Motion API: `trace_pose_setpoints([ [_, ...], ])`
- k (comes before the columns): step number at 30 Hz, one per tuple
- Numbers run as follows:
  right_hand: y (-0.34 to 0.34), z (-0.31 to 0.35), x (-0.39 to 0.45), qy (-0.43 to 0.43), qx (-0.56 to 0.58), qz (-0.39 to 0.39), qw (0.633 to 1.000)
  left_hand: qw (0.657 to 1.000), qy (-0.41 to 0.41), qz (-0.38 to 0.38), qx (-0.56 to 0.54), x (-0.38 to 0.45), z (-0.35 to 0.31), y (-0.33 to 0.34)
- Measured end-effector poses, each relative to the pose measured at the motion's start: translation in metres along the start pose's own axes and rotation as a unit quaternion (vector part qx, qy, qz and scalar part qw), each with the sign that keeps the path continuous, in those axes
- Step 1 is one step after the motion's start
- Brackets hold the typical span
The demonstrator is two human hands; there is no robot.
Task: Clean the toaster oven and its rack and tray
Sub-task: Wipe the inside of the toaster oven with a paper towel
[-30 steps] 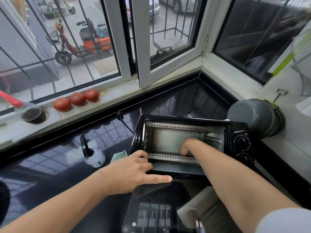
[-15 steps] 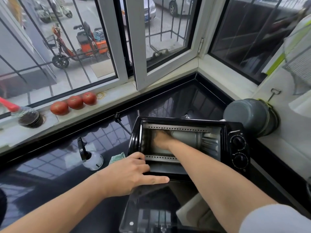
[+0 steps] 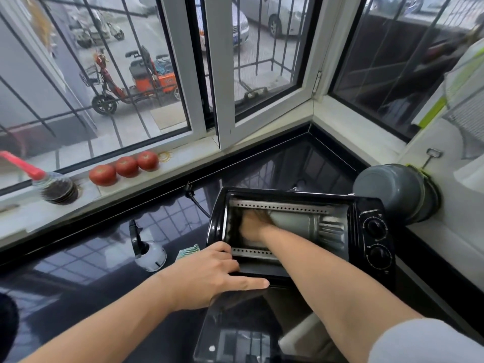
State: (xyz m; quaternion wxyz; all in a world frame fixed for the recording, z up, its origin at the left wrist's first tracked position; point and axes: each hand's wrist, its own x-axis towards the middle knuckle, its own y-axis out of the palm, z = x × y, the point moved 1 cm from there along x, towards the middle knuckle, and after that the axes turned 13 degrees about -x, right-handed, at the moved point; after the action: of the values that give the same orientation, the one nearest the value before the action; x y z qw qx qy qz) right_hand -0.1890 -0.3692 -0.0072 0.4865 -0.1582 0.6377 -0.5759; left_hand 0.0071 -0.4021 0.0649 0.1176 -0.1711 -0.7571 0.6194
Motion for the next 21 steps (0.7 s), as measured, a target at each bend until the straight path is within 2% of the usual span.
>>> trace_pose_setpoints([
  [1, 0.003, -0.009, 0.002, 0.005, -0.021, -0.002, 1.000, 1.000, -0.007, 0.002, 0.001, 0.000, 0.001, 0.000],
  [2, 0.006, -0.020, 0.001, 0.020, -0.039, 0.032, 0.999, 1.000, -0.014, 0.005, -0.008, 0.001, 0.002, 0.000],
  [5, 0.005, -0.040, -0.008, 0.034, -0.115, 0.187, 0.975, 0.999, -0.037, 0.002, -0.024, 0.001, 0.002, 0.001],
  [6, 0.002, -0.044, -0.013, 0.036, -0.109, 0.236, 0.965, 0.999, -0.038, 0.003, -0.027, 0.001, 0.002, 0.000],
  [8, 0.002, -0.050, -0.018, 0.051, -0.108, 0.278, 0.953, 0.999, -0.036, -0.002, -0.015, 0.002, 0.000, -0.003],
  [10, 0.007, -0.060, -0.017, 0.089, -0.121, 0.221, 0.964, 1.000, -0.030, -0.010, 0.002, 0.001, -0.002, -0.003],
  [12, 0.009, -0.075, -0.019, 0.169, -0.086, 0.078, 0.979, 1.000, -0.024, -0.002, -0.003, 0.001, -0.004, -0.001],
  [13, 0.011, -0.082, -0.021, 0.178, -0.075, 0.022, 0.981, 1.000, -0.022, -0.002, -0.003, 0.001, -0.005, -0.001],
  [15, 0.013, -0.091, -0.022, 0.164, -0.082, 0.000, 0.983, 1.000, -0.020, -0.008, 0.005, 0.001, -0.003, -0.001],
  [17, 0.013, -0.091, -0.025, 0.166, -0.099, 0.077, 0.978, 1.000, -0.026, -0.006, 0.010, 0.002, -0.004, -0.001],
  [19, 0.011, -0.087, -0.028, 0.136, -0.094, 0.214, 0.963, 1.000, -0.019, 0.006, 0.009, 0.002, -0.002, -0.002],
  [21, 0.010, -0.089, -0.030, 0.141, -0.076, 0.272, 0.949, 0.999, -0.016, -0.002, 0.042, -0.001, -0.006, -0.006],
])
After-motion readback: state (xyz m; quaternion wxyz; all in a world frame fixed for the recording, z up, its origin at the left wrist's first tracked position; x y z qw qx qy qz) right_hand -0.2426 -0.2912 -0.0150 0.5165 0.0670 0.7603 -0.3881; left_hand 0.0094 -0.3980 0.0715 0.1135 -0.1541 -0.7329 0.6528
